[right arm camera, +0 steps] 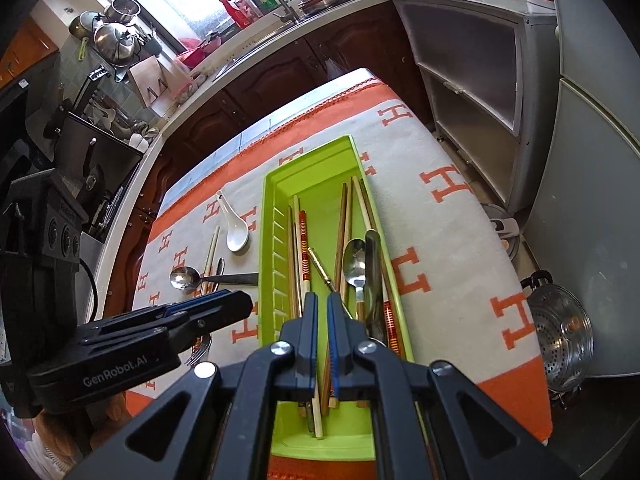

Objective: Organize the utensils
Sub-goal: 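Release the spoon and chopstick into the tray and withdraw both tools, then grasp the white ceramic spoon with the right tool while the left tool grasps a silver spoon, then lower the white ceramic spoon and silver spoon into the green tray and open both tools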

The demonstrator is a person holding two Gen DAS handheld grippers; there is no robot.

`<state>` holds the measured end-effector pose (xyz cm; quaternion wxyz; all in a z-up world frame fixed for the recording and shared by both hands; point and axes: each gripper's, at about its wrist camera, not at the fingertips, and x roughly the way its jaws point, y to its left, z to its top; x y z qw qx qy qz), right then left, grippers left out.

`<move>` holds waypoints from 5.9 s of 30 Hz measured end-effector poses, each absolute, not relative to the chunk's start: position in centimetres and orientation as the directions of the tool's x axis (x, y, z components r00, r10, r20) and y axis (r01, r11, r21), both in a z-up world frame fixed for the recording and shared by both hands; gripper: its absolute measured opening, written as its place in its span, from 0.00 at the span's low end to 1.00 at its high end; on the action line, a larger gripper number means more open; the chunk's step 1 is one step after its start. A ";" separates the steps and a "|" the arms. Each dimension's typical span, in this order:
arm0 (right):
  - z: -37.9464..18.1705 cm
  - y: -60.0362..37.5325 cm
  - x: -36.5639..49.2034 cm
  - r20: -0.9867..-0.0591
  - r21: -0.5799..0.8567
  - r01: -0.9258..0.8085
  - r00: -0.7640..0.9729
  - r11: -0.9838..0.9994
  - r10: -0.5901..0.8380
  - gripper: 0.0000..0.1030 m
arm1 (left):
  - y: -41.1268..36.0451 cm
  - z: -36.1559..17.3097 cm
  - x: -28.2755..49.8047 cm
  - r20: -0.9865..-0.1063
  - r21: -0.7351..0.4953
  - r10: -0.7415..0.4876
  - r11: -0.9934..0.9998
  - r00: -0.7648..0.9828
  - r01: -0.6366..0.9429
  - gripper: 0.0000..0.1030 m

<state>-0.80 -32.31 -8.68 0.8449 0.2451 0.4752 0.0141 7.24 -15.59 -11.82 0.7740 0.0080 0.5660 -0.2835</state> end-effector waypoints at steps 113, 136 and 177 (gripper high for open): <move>-10.0 -21.3 14.9 -0.820 0.365 -0.077 0.446 0.928 0.360 0.02 | 5.5 -12.3 13.6 -0.574 -0.612 -0.594 0.769 0.564 0.187 0.03; -6.1 -32.1 1.3 -0.781 0.278 0.118 0.605 0.953 0.153 0.02 | -5.7 -5.3 8.4 -0.614 -0.539 -0.723 0.677 0.315 0.502 0.04; -12.0 -29.2 4.3 -0.889 0.120 0.105 0.454 0.987 0.060 0.06 | -3.5 -12.3 9.6 -0.801 -0.321 -0.417 0.905 0.429 0.280 0.57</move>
